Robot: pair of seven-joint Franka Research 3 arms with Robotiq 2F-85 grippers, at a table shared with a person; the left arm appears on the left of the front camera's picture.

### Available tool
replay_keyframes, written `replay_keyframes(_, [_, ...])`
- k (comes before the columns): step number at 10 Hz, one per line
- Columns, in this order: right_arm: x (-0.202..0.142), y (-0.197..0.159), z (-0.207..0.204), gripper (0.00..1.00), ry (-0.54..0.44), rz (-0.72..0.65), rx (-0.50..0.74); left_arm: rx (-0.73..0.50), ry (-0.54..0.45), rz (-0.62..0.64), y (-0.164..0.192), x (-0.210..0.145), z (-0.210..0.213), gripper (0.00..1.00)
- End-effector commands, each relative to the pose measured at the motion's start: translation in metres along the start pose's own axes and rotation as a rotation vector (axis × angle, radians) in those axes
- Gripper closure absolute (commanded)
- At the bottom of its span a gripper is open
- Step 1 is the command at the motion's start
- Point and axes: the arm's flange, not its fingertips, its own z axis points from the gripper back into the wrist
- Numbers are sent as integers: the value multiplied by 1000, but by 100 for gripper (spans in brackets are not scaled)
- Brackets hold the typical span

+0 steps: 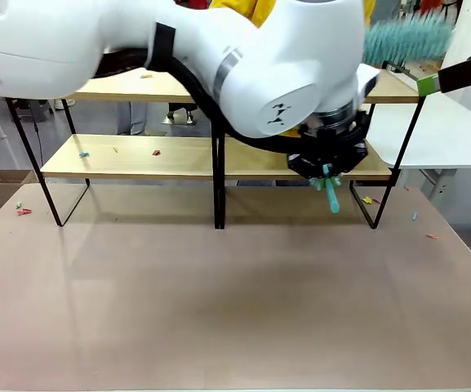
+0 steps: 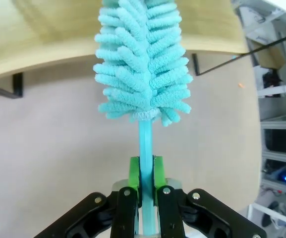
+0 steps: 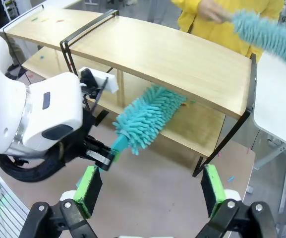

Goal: Clean the shelves.
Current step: Clean another randomly selected level of the Shelf with the Duster.

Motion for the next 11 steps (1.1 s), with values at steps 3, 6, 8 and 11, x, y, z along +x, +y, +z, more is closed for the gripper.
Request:
replay_keyframes(3, [0,0,0,0,3,-2,-1,-22,31,-91,-60,13,-1,88])
replay_keyframes(6, [0,0,0,0,3,-2,-1,-15,50,-104,-68,12,-8,88])
replay_keyframes(8, [0,0,0,0,3,-2,-1,-11,3,-85,-64,13,-5,88])
replay_keyframes(11, [0,0,0,0,3,-2,-1,10,40,-47,-61,13,-9,88])
